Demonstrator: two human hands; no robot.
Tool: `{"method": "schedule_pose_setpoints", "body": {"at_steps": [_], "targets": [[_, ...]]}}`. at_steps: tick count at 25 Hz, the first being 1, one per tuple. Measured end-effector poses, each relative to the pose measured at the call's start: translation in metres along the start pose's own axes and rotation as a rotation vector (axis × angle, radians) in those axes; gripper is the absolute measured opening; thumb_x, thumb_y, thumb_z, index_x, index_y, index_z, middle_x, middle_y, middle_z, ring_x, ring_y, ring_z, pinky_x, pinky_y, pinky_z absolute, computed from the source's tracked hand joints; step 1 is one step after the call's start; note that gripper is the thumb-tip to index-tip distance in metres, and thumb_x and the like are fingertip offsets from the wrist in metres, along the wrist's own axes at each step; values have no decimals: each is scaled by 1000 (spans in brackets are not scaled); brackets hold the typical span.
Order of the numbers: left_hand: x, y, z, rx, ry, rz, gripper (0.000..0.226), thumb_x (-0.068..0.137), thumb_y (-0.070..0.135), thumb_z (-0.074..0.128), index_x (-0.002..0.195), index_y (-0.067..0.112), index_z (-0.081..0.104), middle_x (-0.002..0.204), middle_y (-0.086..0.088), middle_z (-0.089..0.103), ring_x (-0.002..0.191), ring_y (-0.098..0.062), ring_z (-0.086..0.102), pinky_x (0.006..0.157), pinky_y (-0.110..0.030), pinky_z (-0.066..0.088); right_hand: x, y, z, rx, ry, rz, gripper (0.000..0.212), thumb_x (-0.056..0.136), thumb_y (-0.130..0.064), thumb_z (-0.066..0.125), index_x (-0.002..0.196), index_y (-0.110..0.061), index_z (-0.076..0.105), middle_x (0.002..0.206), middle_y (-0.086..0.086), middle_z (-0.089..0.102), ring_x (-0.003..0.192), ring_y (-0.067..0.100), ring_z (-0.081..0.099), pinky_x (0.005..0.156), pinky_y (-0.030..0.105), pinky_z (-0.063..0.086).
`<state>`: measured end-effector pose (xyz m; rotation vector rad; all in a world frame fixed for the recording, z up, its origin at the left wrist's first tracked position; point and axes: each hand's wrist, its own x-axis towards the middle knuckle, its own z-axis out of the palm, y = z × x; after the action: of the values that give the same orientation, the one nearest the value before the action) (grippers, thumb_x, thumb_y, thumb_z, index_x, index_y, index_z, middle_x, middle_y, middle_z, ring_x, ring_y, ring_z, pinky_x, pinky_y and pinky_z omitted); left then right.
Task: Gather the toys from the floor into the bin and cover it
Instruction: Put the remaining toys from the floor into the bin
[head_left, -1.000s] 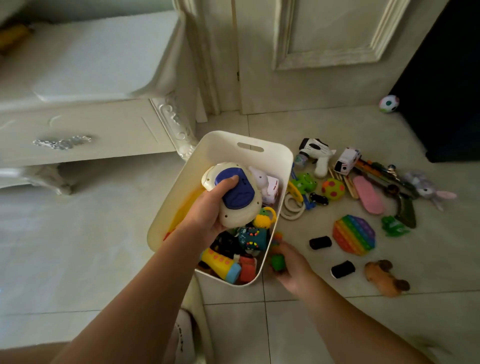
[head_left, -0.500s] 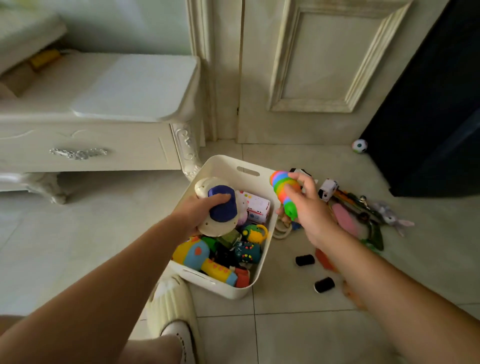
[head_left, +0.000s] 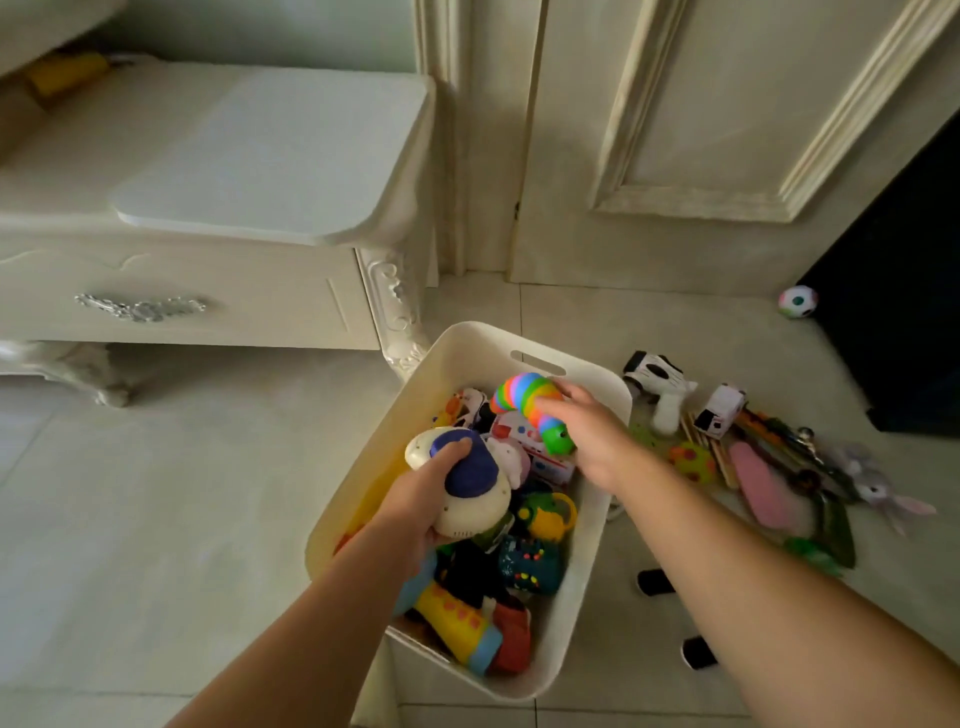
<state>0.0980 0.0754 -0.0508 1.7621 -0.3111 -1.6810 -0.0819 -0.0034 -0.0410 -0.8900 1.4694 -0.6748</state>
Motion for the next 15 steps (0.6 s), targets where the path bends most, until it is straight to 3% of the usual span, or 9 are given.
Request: {"method": "schedule_pose_setpoints", "body": {"at_steps": [5,9,12,13,15], "targets": [[26,1,-3,-90,-9,-38,50,74,50,74,107,16,58,99,-13,72,89,-31,71,85,-47,57,31,21,7,-222,111,79,58,93,-20,59,146,-23,37,137,7,50,120,25,52,91,30,45],[33,1,-3,-191,-90,-60,54,76,44,75,118,15,58,106,-14,72,94,-33,71,83,-47,58,38,30,15,-506,220,-128,38,94,-15,52,132,-21,55,127,5,59,114,25,56,95,34,47],[31,1,1,-207,-128,-70,57,78,41,74,124,15,55,110,-14,71,96,-33,70,77,-44,59,24,28,17,-711,448,-294,29,96,-16,48,121,-17,62,116,6,60,108,25,58,88,33,48],[27,2,3,-192,-143,-80,55,79,41,73,124,15,55,110,-14,71,96,-32,70,74,-42,59,17,27,19,-681,420,-321,26,97,-21,48,119,-19,62,114,4,60,106,23,58,87,33,48],[21,3,5,-145,-190,-111,54,80,42,71,125,15,55,111,-13,71,97,-30,70,73,-40,58,2,26,30,-518,83,-190,31,98,-41,46,122,-27,58,115,-3,60,107,17,57,88,33,48]]}}
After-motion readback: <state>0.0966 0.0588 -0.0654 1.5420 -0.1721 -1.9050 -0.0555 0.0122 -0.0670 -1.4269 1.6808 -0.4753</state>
